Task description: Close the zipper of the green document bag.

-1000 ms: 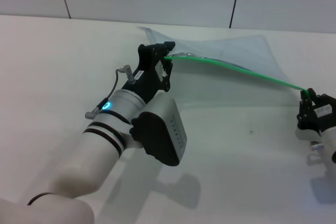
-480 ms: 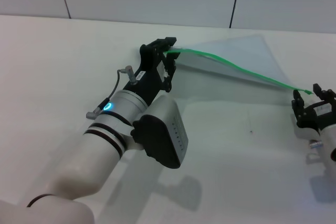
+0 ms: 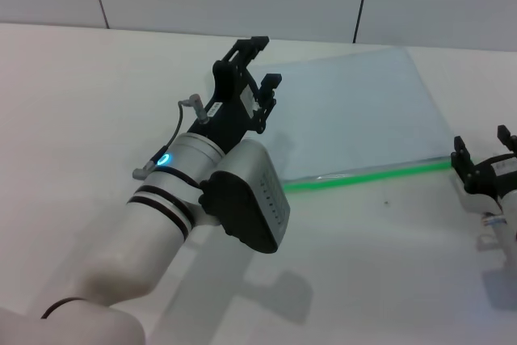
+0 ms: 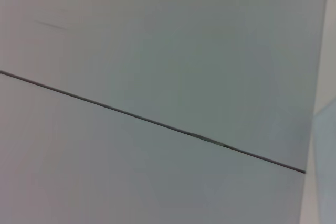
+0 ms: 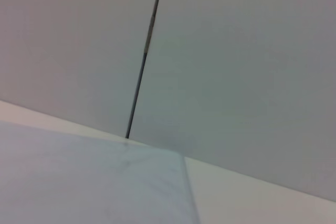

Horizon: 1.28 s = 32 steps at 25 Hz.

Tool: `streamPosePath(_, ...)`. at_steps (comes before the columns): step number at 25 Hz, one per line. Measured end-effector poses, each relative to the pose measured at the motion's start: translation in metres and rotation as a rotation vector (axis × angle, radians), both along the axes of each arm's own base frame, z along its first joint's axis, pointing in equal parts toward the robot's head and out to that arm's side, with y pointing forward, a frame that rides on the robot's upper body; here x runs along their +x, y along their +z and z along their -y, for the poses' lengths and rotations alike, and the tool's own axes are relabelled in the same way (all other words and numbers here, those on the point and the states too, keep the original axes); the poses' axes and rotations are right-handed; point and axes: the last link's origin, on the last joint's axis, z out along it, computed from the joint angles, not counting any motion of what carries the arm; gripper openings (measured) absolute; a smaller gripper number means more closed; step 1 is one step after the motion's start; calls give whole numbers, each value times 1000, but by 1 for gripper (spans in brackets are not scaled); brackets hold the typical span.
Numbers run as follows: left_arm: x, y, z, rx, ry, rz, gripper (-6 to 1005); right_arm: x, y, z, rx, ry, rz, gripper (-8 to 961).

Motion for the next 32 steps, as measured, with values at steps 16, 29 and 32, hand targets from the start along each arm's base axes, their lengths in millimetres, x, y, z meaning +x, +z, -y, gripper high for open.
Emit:
streamPosePath(16,0,7,-1,34,10,70,600,-15,1,1,52,49,-50,654)
streamPosePath(29,-12,39,-5,127,82,488,586,-47,5,-5,161,101,-193,652)
streamPosePath(32,-19,47,-7,146,101,588,585,-50,5,-7,170,92,-218,653)
